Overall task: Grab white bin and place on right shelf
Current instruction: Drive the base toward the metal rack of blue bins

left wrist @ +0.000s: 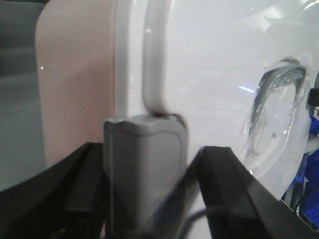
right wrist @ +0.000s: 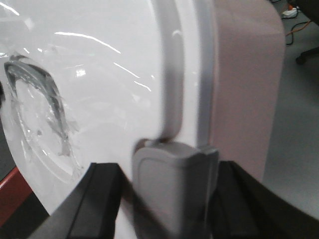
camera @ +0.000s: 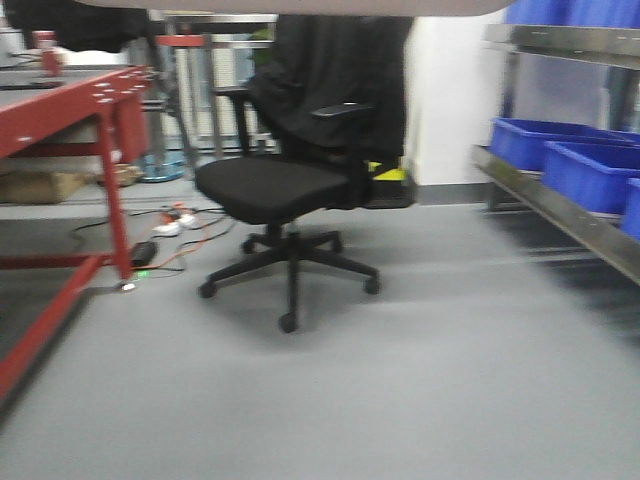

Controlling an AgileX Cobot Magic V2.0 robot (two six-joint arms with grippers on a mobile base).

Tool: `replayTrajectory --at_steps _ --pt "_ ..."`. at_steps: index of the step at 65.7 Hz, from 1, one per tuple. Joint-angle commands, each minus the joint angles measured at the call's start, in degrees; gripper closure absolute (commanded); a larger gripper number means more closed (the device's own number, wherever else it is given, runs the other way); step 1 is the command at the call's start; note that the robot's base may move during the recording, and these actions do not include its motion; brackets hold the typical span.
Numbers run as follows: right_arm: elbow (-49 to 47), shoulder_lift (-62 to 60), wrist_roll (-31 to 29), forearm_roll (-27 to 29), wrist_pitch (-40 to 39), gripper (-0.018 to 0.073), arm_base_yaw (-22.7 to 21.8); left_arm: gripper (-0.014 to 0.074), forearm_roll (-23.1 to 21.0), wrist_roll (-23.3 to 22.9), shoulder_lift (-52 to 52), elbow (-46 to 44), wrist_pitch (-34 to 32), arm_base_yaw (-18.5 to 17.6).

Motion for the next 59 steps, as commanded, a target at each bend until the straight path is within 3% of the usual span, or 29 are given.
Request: replayTrajectory --at_steps 1,59 --pt "-2.31 -1.06 -0.42 12.09 6.81 0.0146 0.72 0.0356 -10.55 0.37 -1.04 -2.01 2.21 -1.07" --pt "-2.31 -1.06 -0.42 12.09 6.81 0.0146 0.72 0.0356 -10.55 0.37 -1.04 -2.01 2.21 -1.07"
